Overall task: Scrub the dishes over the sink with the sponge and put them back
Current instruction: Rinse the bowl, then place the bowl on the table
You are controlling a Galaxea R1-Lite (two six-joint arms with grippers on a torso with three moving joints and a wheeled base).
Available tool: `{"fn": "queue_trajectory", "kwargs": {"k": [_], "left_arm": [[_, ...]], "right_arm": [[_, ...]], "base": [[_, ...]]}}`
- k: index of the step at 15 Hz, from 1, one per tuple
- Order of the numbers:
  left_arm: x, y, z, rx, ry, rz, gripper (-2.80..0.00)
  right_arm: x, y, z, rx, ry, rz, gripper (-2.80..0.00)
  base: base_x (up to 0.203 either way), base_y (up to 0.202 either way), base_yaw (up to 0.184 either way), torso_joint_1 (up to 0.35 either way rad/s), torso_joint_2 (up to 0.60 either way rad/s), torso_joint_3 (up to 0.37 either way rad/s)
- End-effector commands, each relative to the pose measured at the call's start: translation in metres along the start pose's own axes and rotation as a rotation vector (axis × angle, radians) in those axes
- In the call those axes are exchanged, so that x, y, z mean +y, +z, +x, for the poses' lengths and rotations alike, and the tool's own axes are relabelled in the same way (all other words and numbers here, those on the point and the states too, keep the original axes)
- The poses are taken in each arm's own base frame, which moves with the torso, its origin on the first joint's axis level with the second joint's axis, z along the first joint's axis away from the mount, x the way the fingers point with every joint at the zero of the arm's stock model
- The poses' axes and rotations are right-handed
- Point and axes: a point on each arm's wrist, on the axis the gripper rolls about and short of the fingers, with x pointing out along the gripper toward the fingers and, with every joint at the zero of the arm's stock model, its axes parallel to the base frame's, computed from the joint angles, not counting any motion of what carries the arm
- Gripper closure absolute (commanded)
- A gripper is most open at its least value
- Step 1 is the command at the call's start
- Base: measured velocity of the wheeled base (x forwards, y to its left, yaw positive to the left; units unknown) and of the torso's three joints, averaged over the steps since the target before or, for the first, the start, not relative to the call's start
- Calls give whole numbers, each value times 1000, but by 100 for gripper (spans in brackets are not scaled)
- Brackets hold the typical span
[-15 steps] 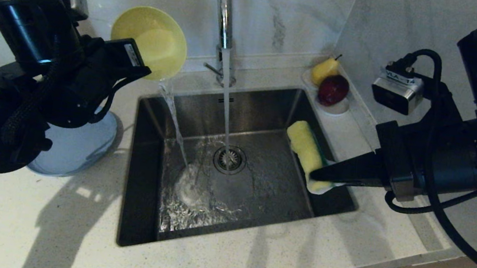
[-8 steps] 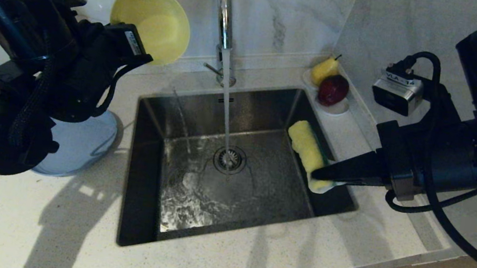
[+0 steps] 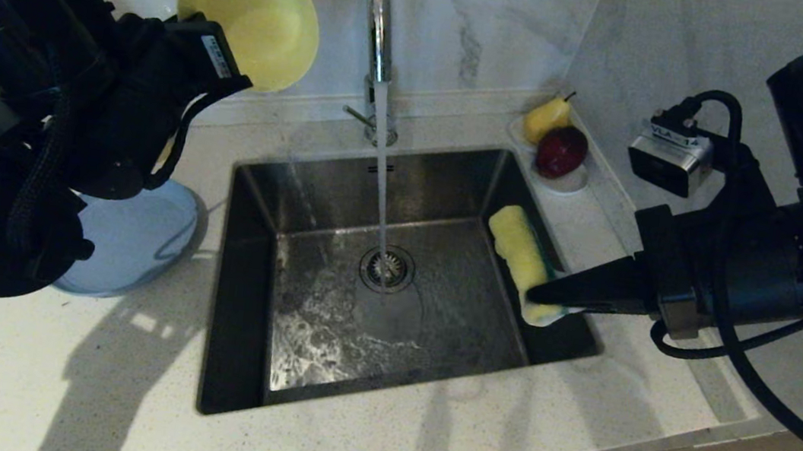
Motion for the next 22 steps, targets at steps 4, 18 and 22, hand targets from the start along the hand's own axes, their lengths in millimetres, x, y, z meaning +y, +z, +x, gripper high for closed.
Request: {"fn": "queue_trajectory", "kwargs": {"k": [4,18,22], "left_arm": [[2,-32,-7,288,67,2,0],[120,12,-3,873,378,-499,0],[176,28,-12,779,586,-513,0]], "right_arm": [[-4,-7,1,24,-11,14,0],[-7,-17,-3,36,-26,24,0],[-10,-20,-2,42,-44,30,0]], "base": [[0,0,0,0,0,0],[0,0,0,0,0,0],[0,0,0,0,0,0]]}}
